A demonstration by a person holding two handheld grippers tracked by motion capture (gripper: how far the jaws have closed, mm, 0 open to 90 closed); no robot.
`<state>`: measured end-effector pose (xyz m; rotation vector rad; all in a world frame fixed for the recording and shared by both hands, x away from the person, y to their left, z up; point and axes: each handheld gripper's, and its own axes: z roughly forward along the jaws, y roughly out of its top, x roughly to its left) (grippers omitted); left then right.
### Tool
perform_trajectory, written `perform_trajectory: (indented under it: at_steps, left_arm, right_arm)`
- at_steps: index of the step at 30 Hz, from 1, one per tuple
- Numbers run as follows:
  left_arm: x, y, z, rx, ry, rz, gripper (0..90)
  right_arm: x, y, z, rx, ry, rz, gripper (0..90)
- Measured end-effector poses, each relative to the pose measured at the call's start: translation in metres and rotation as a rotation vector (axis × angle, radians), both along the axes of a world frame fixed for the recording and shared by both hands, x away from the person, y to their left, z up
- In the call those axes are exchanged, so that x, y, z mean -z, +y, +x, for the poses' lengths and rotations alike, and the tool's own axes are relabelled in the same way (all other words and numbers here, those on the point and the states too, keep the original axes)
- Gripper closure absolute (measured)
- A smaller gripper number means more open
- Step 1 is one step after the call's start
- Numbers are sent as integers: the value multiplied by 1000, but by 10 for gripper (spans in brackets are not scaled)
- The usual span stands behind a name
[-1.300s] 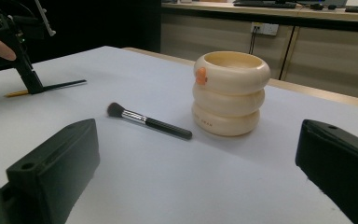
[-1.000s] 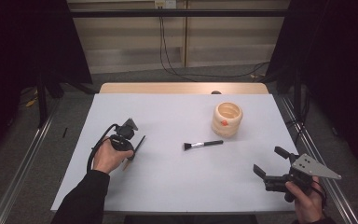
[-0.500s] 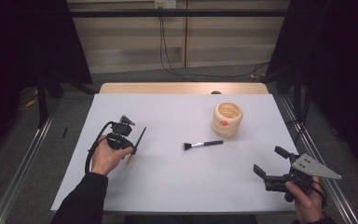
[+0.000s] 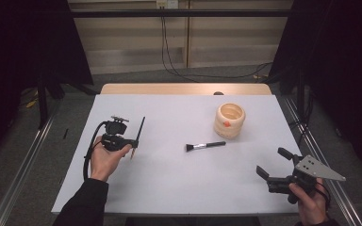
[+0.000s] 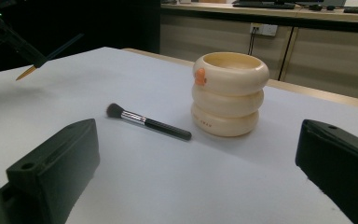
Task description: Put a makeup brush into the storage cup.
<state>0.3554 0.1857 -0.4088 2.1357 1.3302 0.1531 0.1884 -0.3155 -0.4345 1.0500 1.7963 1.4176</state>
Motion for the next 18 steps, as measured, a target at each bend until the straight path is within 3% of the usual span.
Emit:
perform_trajectory:
  at_steps: [5, 7, 8, 9, 10, 11, 13, 14, 15, 18]
  left_arm:
    - [-10, 11, -6, -26, -100, -95, 838]
    - [-11, 12, -7, -27, -123, -100, 838]
    - [-13, 13, -10, -36, -161, -124, 838]
    - [-13, 13, -10, -36, -161, -124, 837]
    - [-14, 14, -12, -47, -200, -142, 837]
    - [-14, 14, -12, -47, -200, -142, 837]
    - [-14, 15, -15, -63, -240, -165, 838]
    - [-15, 16, -16, -47, -257, -161, 838]
    - [-15, 15, -19, -44, -300, -182, 837]
    - [-17, 15, -24, -33, -368, -213, 838]
  right_arm:
    - [0, 0, 0, 0, 2, 4, 0]
    - [0, 0, 0, -1, 0, 8, 0]
    - [0, 0, 0, 1, 0, 7, 0]
    - [0, 0, 0, -1, 0, 7, 0]
    - [0, 0, 0, 0, 0, 8, 0]
    - [0, 0, 0, 0, 0, 8, 0]
    - [0, 0, 0, -1, 2, 5, 0]
    - [0, 0, 0, -1, 2, 5, 0]
    - [0, 0, 0, 1, 0, 7, 0]
    - [0, 0, 0, -2, 3, 9, 0]
